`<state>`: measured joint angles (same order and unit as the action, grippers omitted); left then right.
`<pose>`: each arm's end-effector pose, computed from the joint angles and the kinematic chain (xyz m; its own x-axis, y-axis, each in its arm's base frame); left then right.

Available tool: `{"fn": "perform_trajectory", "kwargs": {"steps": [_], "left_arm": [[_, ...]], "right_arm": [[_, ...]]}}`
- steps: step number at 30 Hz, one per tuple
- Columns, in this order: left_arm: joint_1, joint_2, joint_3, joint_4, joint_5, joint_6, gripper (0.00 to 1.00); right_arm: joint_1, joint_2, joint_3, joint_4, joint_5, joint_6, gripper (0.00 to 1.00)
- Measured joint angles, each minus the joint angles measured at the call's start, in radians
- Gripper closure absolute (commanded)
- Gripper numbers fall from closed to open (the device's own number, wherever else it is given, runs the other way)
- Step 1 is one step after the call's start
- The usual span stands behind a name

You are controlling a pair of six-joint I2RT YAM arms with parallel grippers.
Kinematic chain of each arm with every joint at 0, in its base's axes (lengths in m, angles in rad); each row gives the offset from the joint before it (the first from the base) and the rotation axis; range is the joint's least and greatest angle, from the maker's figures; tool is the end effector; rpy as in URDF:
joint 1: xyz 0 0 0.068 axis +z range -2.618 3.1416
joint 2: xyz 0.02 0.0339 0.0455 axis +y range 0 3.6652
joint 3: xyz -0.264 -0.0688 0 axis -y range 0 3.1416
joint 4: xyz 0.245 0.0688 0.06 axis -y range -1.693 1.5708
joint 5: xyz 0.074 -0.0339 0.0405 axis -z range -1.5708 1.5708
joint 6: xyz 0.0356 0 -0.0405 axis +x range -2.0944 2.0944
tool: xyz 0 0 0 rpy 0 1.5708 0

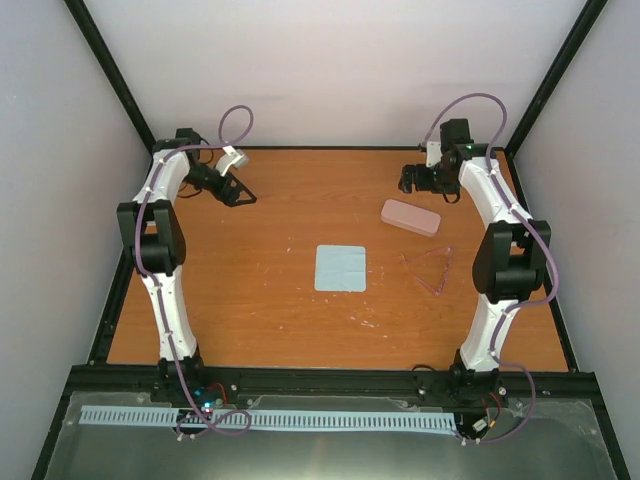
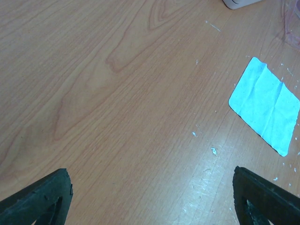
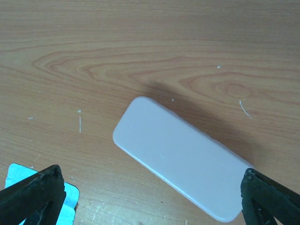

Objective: Organize the sunglasses
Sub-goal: Pick up the sunglasses case at the center of the board.

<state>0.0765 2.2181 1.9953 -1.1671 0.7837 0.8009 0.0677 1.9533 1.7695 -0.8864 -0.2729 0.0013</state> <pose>0.4499 0.0093 0.2309 -0.6307 0.4617 -0.6238 0.7547 0.5523 -0.3542 0.4207 0.0381 0.2776 -0.8755 -0.0581 -0.4796 -0.1931 0.9521 0.2371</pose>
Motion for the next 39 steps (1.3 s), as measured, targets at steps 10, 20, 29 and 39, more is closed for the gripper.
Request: {"fn": "perform_trajectory", "kwargs": {"steps": [10,20,29,39], "left_arm": [[0.000,-0.001,-0.040,0.018,-0.030,0.025,0.07],[0.000,-0.001,-0.065,0.037,-0.084,0.063,0.07],[0.000,-0.001,-0.071,0.046,-0.093,0.065,0.07],[0.000,-0.001,-0.071,0.048,-0.105,0.063,0.07]], "right_arm": [[0.004,-0.004,-0.062,0.031,-0.055,-0.120,0.00],[0.120,0.015,-0.122,-0.002,0.219,-0.422,0.00],[0.119,0.102,-0.126,0.019,0.335,-0.491,0.00],[0.116,0.200,-0.084,0.051,0.325,-0.493,0.00]]}}
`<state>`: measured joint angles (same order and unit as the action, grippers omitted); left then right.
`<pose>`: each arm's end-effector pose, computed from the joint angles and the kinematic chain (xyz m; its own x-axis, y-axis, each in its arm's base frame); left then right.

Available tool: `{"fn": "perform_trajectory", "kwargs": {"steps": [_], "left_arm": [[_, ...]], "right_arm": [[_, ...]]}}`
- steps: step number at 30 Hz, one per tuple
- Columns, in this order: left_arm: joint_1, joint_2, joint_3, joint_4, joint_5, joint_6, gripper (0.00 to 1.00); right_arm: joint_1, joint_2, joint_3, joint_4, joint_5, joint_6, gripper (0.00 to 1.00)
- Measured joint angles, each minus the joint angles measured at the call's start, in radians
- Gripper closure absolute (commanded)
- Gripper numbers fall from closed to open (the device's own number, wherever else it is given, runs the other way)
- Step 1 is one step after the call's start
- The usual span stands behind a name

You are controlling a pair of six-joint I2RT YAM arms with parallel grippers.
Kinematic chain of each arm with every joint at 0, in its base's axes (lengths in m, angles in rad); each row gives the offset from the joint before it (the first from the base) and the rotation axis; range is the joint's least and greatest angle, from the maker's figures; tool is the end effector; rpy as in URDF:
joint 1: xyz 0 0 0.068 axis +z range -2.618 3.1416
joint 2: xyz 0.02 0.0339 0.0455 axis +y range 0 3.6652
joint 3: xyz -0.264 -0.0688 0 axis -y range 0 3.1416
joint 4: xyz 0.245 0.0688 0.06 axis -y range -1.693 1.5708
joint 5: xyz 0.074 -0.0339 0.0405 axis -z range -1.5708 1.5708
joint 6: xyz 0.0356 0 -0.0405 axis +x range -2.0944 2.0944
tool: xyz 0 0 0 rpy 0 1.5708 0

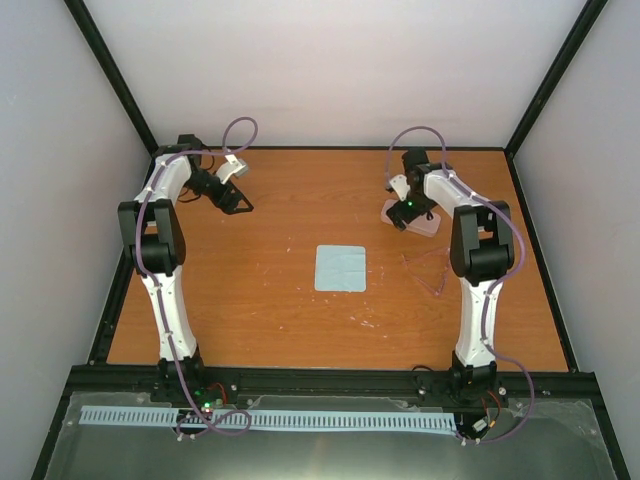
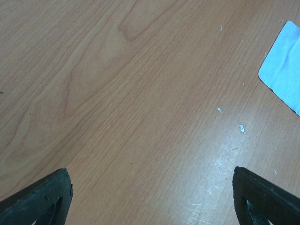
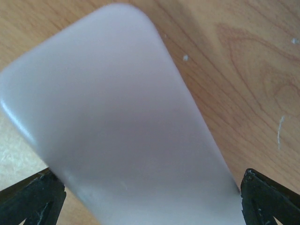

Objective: Organize the sunglasses
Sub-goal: Pick up the sunglasses case at the center of the board.

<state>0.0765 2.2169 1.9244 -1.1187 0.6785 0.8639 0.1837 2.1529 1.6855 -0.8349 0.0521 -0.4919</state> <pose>0.4474 0.0119 0.2107 -0.6090 0.5470 -0.5744 0.7745 0.5665 -0.2816 0.4329 0.0785 0.1716 -0.7558 -0.6202 -0.2101 -0.5965 0.7845 -0.1696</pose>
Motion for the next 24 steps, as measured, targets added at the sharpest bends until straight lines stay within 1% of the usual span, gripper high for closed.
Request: {"fn": "perform_trajectory", "kwargs": {"steps": [9,17,24], "left_arm": [[0.000,0.000,0.003,0.002,0.005,-0.026,0.07],[0.000,0.008,0.054,0.004,0.030,-0.063,0.07],[0.000,0.020,0.055,0.004,0.051,-0.073,0.08]], "right_arm": [[-0.021,0.093,0.110,-0.008,-0.064,0.060,0.00],[-0.043,0.161,0.241,-0.061,-0.154,0.154,0.00],[-0.053,0.159,0.243,-0.117,-0.206,0.183,0.00]]}}
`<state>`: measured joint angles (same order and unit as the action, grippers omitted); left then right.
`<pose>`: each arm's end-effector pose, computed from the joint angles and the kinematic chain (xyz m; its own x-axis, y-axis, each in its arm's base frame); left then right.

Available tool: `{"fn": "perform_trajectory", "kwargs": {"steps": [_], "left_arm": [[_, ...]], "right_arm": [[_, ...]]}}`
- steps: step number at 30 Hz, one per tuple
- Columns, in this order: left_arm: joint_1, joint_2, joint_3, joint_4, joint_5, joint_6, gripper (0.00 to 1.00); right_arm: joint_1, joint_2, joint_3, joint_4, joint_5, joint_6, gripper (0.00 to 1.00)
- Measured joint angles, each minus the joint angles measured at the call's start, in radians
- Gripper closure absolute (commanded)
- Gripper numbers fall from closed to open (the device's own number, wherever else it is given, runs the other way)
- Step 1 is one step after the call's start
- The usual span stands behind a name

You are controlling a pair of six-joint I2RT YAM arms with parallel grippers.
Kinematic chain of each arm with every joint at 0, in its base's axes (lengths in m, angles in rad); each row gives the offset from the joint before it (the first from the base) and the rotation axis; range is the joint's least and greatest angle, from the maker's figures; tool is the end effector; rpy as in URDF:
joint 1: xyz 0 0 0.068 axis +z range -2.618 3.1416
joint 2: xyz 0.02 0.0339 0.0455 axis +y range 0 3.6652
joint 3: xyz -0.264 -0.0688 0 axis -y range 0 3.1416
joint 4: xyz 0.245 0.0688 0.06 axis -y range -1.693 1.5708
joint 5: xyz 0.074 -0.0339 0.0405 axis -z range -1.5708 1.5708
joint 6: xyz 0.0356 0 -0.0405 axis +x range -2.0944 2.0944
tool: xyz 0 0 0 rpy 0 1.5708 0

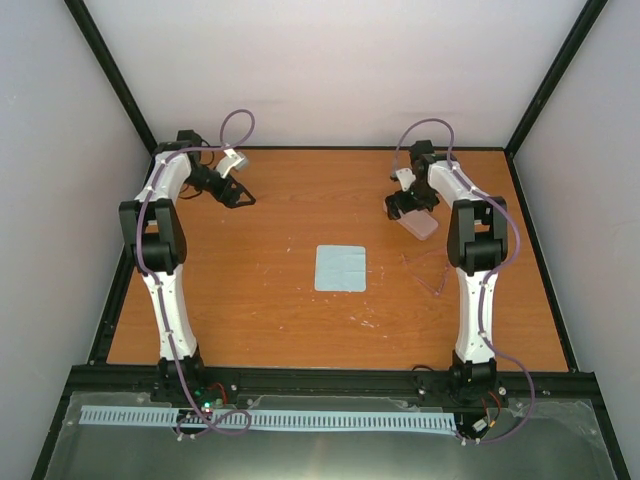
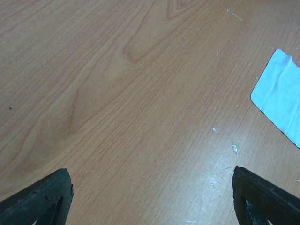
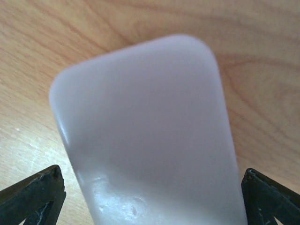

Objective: Organize the sunglasses
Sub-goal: Pick up the sunglasses case at the center of the board.

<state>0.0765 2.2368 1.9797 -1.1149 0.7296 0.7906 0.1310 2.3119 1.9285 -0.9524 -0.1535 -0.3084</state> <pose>0.4557 0.0111 0.2183 -0.6347 0.4827 -0.6034 0.7470 0.5832 -0.3193 0.4685 0.0672 0.1661 -0.8688 -0.4170 -0.2670 -0.4493 0.8906 0.0710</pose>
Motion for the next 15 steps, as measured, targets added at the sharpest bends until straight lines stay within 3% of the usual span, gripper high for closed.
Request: {"fn": "perform_trajectory", "kwargs": {"steps": [5,9,12,15], "left_arm": [[0.000,0.003,0.000,0.000,0.014,-0.004,0.08],[0.000,0.003,0.000,0.001,0.023,-0.008,0.08],[0.000,0.003,0.000,0.002,0.026,-0.014,0.08],[0.000,0.003,0.000,0.006,0.035,-0.020,0.09]], "right_arm": [[-0.010,-0.002,-0.039,-0.021,0.002,-0.002,0.19],[-0.019,-0.006,-0.040,-0.028,-0.003,0.002,0.22],[-0.020,-0.007,-0.040,-0.034,-0.013,0.005,0.35],[-0.020,-0.010,-0.040,-0.046,-0.027,0.006,0.38]]}}
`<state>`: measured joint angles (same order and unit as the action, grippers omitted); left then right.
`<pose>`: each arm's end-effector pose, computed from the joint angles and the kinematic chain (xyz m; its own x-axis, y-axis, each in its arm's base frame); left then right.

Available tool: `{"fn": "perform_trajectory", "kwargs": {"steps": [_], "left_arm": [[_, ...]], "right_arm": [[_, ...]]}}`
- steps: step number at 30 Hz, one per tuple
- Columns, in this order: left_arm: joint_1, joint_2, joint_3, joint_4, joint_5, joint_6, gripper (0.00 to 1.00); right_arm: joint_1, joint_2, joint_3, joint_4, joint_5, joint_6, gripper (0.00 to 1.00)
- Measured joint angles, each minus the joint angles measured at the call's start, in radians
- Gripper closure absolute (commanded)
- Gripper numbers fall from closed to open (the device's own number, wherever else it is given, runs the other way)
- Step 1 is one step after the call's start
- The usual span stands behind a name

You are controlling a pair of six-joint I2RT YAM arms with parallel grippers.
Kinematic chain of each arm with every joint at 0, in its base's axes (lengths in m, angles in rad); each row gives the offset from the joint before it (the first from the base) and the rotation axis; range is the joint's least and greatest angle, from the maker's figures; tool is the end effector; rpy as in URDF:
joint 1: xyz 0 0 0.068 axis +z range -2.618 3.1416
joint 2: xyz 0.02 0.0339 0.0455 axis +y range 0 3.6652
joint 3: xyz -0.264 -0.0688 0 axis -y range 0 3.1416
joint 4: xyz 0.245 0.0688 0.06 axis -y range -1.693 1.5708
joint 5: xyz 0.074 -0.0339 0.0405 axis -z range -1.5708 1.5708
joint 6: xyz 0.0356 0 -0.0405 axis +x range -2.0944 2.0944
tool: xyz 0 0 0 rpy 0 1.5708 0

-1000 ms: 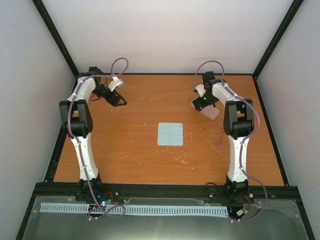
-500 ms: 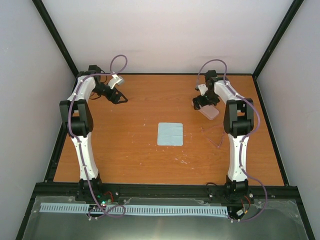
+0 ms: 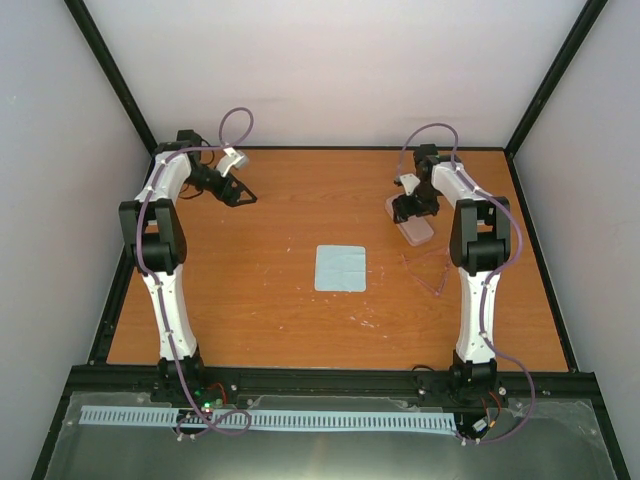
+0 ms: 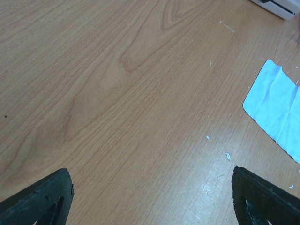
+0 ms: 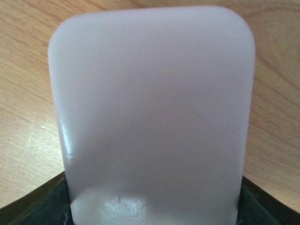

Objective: Organize the sunglasses
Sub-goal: Pick up the sunglasses case at the center of the board, then open the sunglasses case.

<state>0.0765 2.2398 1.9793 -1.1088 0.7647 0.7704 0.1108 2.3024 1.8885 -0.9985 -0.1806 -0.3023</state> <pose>0.4564 0.0103 0.2178 -0.6433 0.4547 -0.6160 0.7399 0.5761 -0.3474 0.4585 0.0574 0.1587 -0.8962 -0.3944 -0.2034 -0.4229 0.8979 0.1224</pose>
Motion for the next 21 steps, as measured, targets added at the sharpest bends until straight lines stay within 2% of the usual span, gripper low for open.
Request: {"fn": "perform_trajectory", "kwargs": {"steps": [3,7,10,16,21], "left_arm": [[0.000,0.000,0.000,0.008,0.014,-0.009,0.08],[-0.011,0.001,0.022,0.008,0.039,-0.021,0.04],[-0.031,0.001,0.060,0.011,0.072,-0.039,0.01],[-0.105,0.000,0.069,0.077,0.154,-0.116,0.01],[-0.145,-0.016,-0.014,0.160,0.198,-0.172,0.00]], "right_arm": [[-0.001,-0.002,0.000,-0.014,-0.032,0.009,0.41],[-0.001,-0.006,0.016,-0.053,-0.124,0.036,0.56],[0.006,-0.006,0.075,-0.096,-0.212,0.064,0.61],[0.103,-0.045,0.164,-0.108,-0.407,0.097,0.66],[0.227,-0.038,0.237,-0.121,-0.585,0.116,0.69]]}}
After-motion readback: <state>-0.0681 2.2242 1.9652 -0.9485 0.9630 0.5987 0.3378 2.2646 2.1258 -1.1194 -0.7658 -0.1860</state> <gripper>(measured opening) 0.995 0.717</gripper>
